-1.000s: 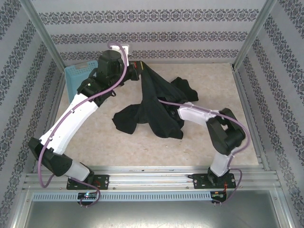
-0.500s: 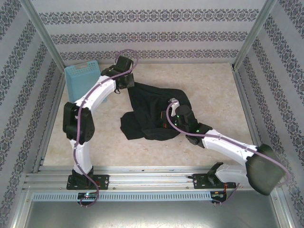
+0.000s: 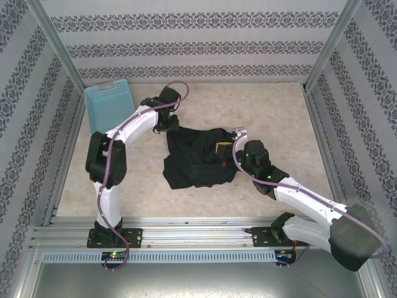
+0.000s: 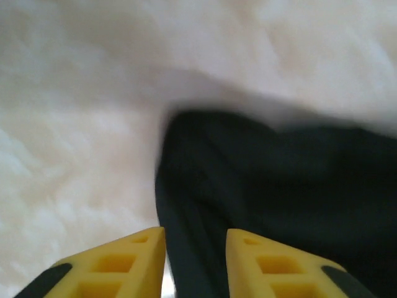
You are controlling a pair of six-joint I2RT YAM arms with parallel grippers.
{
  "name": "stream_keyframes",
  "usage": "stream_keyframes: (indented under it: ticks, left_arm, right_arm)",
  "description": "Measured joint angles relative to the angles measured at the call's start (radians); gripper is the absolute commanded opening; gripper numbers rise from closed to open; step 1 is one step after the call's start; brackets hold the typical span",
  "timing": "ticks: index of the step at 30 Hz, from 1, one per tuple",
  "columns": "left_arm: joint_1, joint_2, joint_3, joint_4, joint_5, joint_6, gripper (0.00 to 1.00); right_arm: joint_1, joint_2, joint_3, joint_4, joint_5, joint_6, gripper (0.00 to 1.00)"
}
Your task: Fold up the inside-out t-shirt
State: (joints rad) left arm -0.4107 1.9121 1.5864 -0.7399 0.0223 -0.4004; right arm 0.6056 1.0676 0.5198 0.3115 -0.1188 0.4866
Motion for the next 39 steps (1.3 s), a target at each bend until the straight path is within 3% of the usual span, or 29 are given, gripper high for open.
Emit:
stream_keyframes:
  ticks: [5, 8, 11, 16, 22, 25, 30, 36, 39]
  left_arm:
    - [-0.131, -0.299, -0.257, 0.161, 0.155, 0.044, 0.6]
    - [-0.204, -0.356, -0.304, 0.259, 0.235, 0.068, 0.67]
    - [-0.253, -0.346, -0.338, 0.326, 0.28, 0.08, 0.67]
    - [-0.263, -0.257, -0.33, 0.352, 0.268, 0.079, 0.55]
    - [-0.261, -0.149, -0.265, 0.35, 0.211, 0.065, 0.18]
    - [-0.248, -0.14, -0.246, 0.349, 0.192, 0.053, 0.0]
    - [-0.158, -0.19, -0.251, 0.349, 0.177, 0.008, 0.0]
    - [0.066, -0.388, -0.356, 0.386, 0.192, -0.095, 0.0]
    - [0.099, -0.403, -0.357, 0.398, 0.214, -0.126, 0.0]
  right_arm:
    - [0.0, -0.008, -0.007, 0.001, -0.015, 0.003, 0.0]
    - [0.0, -0.015, -0.008, 0.001, -0.031, 0.004, 0.0]
    - [0.0, -0.023, -0.011, 0.001, -0.038, 0.004, 0.0]
    - [0.006, -0.051, -0.028, -0.001, -0.041, 0.004, 0.0]
    - [0.014, -0.12, -0.039, -0.042, -0.036, 0.003, 0.0]
    - [0.013, -0.175, -0.043, -0.08, -0.016, -0.002, 0.0]
    - [-0.025, -0.29, -0.056, -0.188, 0.029, -0.023, 0.0]
    - [-0.117, -0.488, -0.069, -0.331, 0.077, -0.042, 0.0]
    - [-0.161, -0.536, -0.091, -0.357, 0.084, -0.029, 0.0]
